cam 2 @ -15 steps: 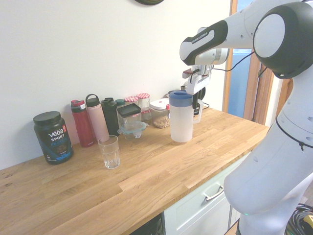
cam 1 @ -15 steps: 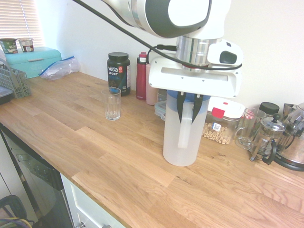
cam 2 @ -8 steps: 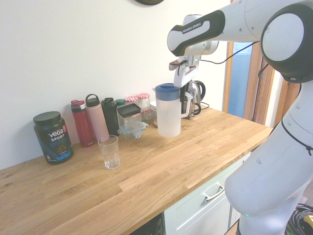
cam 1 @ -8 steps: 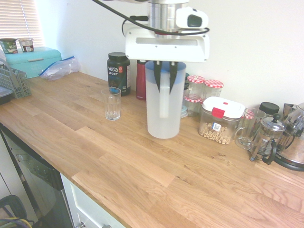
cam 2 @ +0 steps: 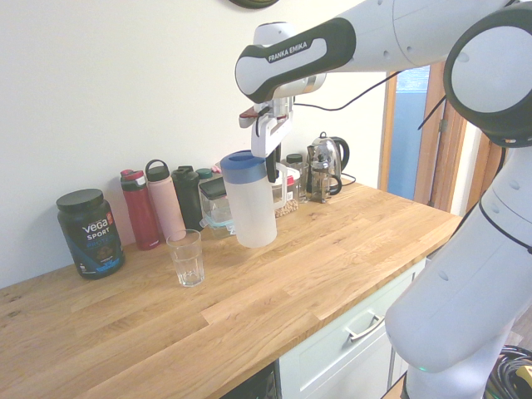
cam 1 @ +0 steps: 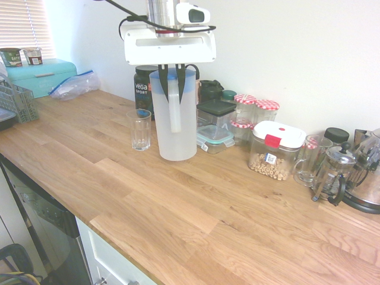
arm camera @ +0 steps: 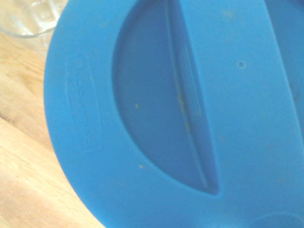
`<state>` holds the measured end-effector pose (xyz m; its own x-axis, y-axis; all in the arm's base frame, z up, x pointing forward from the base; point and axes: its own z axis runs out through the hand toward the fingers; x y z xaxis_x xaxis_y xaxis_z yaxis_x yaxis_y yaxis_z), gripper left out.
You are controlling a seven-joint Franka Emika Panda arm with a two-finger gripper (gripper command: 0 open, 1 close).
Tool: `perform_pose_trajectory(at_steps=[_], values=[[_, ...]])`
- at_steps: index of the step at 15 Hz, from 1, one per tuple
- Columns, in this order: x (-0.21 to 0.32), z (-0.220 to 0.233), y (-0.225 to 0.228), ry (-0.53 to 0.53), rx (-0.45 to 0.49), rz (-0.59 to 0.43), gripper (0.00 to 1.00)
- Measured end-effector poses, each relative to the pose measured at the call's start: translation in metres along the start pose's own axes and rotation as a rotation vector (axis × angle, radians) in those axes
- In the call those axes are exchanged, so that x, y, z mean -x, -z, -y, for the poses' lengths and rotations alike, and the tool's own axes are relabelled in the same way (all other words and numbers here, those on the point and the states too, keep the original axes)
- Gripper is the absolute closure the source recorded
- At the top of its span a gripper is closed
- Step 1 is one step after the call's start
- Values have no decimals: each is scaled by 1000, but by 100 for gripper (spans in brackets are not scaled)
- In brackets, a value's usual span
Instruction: Pour me some water
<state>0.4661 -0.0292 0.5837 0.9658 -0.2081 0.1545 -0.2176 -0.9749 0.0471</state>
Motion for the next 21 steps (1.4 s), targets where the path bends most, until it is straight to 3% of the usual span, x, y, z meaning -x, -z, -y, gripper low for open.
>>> perform_pose_trajectory(at_steps=[3,10,15,21], values=[[-4,33,3,66,54,12,100],[-21,90,-8,208,291,47,100],[5,145,0,305,386,45,100],[16,167,-21,400,571,88,100]])
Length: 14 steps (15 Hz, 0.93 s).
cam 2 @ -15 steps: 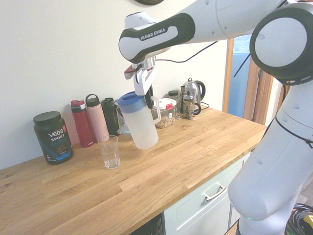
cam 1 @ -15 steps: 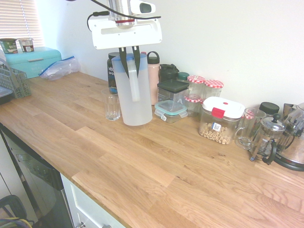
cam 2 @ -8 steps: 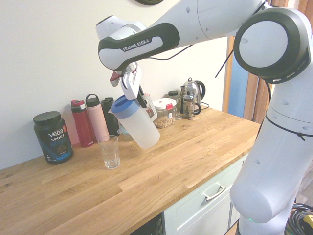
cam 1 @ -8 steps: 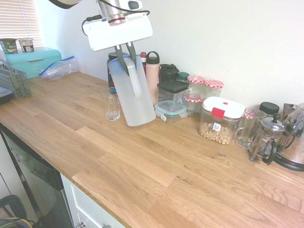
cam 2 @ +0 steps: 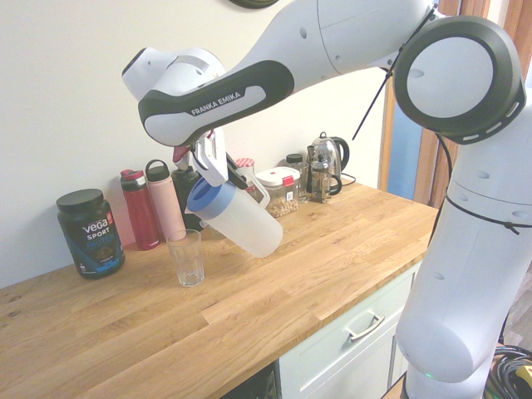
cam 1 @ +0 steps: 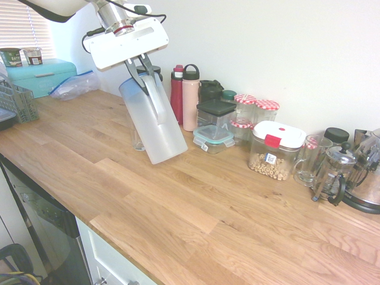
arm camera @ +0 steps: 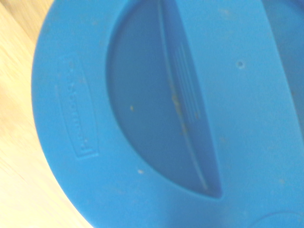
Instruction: Pour me some water
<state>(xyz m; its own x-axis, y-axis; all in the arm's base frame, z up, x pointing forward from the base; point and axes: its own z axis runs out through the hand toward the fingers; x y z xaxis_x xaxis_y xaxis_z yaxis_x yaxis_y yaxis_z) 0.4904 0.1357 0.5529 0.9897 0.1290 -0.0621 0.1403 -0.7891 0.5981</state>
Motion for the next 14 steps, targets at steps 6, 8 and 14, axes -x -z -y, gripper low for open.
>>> perform_pose_trajectory(at_steps=[6,8,14], values=[[-1,27,-4,55,79,-1,100],[0,33,-6,60,107,-6,100],[-9,42,-20,62,157,-8,100]])
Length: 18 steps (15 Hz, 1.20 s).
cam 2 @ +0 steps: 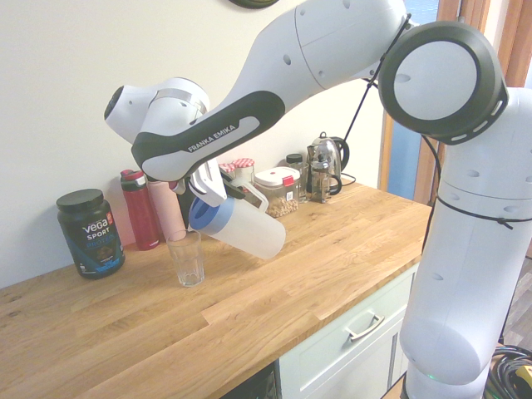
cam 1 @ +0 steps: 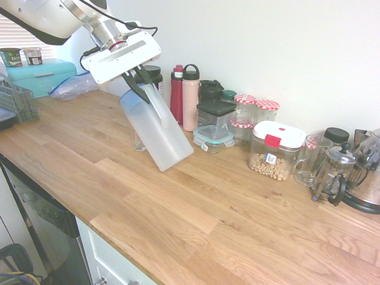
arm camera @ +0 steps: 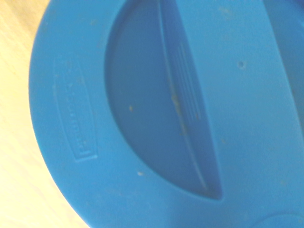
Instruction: Pour me some water
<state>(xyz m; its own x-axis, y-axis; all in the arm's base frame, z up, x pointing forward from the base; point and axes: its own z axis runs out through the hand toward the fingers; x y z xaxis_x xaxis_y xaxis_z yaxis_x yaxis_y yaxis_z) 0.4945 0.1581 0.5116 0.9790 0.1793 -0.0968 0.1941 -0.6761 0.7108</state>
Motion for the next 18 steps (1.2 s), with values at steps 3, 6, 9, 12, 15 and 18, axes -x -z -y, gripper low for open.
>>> perform_pose_trajectory(at_steps=[3,6,9,12,15,18], values=[[-4,1,-4,-6,12,-3,100],[-6,0,-3,-16,15,-18,100],[-6,0,-4,-19,15,-20,100],[-7,0,-4,-23,14,-21,100],[-10,-3,-6,-42,-9,-39,100],[-10,-25,-14,-102,-97,-41,100]])
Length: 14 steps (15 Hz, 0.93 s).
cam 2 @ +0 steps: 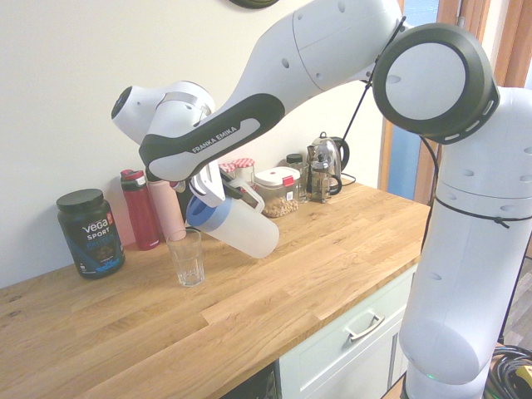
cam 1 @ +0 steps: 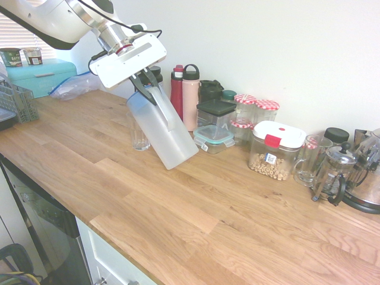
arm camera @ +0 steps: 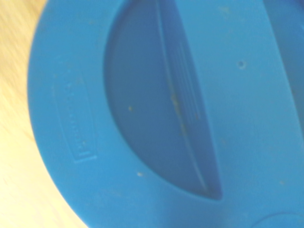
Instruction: Pour me some water
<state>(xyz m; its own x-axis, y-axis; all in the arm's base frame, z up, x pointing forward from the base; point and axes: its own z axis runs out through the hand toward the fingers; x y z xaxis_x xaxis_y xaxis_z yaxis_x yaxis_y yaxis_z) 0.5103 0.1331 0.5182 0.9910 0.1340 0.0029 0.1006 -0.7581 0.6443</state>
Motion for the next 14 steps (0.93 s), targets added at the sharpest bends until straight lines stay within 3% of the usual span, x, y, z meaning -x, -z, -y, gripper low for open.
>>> perform_pose_trajectory(at_steps=[5,10,14], values=[[26,-98,-18,-161,-275,9,100],[64,-192,-80,-408,-534,29,100],[85,-236,-153,-637,-624,-8,100]])
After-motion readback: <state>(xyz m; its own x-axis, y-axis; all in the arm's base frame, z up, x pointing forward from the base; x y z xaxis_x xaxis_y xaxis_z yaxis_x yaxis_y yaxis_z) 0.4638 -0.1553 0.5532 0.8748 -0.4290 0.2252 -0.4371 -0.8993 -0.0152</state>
